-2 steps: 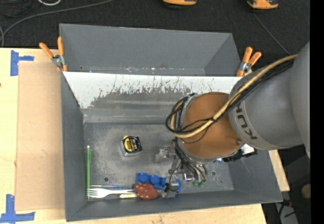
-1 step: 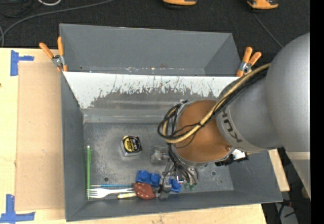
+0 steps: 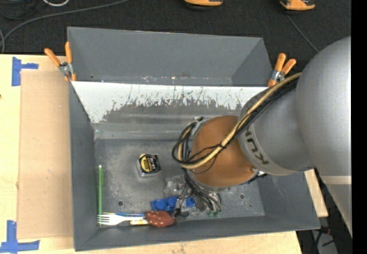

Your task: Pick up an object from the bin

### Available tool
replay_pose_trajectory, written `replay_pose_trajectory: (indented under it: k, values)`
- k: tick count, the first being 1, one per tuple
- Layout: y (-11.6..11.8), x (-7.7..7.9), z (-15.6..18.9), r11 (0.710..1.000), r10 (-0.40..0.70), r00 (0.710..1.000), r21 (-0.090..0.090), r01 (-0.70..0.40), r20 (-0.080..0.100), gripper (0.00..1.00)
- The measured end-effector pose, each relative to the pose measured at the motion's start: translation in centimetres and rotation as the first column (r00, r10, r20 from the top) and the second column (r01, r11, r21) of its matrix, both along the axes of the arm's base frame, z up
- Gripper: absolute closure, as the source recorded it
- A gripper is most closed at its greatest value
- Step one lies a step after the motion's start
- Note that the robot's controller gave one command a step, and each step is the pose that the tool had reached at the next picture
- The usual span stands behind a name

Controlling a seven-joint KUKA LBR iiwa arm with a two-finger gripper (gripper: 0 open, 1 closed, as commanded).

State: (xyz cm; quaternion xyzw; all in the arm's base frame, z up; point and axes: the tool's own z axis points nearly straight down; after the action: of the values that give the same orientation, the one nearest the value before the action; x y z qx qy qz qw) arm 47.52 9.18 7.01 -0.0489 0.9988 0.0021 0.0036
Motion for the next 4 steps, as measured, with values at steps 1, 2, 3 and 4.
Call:
replay_pose_trajectory:
  k: [1,2,3,4]
  values:
    - [0.0,0.0,0.0,1.000,0.000,1.000,0.000,0.000,0.000,1.00]
    - [0.0,-0.1,0.6,1.000,-0.002,1.000,-0.001,0.002,-0.004,1.00]
    - [0.0,-0.2,2.0,1.000,-0.003,1.000,0.000,0.003,-0.004,1.00]
    - [0.0,-0.1,3.0,1.000,-0.004,1.000,0.000,0.004,-0.003,1.00]
